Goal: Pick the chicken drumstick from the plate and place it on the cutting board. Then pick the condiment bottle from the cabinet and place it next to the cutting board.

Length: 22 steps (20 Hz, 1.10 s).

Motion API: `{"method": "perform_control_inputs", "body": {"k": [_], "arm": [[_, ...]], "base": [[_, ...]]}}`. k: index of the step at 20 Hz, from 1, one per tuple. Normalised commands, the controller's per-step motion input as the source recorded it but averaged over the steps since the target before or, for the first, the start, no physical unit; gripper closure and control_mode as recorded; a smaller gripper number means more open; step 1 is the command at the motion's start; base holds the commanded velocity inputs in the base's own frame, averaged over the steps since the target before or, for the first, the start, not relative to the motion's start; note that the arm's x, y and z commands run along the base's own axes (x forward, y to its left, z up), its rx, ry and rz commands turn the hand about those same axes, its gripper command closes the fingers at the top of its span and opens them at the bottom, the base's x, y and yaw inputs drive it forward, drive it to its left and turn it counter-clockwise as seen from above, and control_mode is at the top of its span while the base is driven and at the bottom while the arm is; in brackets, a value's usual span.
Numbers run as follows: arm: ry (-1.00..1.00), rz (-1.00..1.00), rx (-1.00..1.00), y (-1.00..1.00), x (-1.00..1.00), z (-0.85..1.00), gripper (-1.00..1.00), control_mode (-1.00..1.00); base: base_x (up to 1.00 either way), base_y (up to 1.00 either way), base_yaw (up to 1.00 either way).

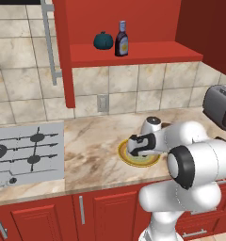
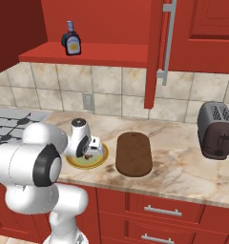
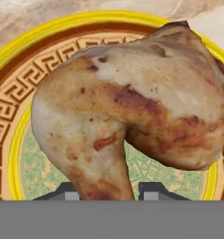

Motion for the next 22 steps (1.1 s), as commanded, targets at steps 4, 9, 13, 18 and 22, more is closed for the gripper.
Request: {"method": "perform_control_inputs", "body": {"k": [4,9,13,18,22], "arm": [[0.0,0.0,0.0,-0.02,0.0,0.18,1.0,-1.0],[0.0,0.0,0.0,-0.15,0.0,0.22,1.0,-1.0],[0.0,0.0,0.0,-0.19,0.0,0.3,1.0,-1.0],[0.0,0.0,0.0,-0.2,0.0,0.35,1.0,-1.0],[0.0,0.0,0.0,-0.27,0.0,0.29,1.0,-1.0]], "base": [[0.0,0.0,0.0],[0.0,0.0,0.0],[0.0,0.0,0.0],[0.0,0.0,0.0],[0.0,0.0,0.0]]}}
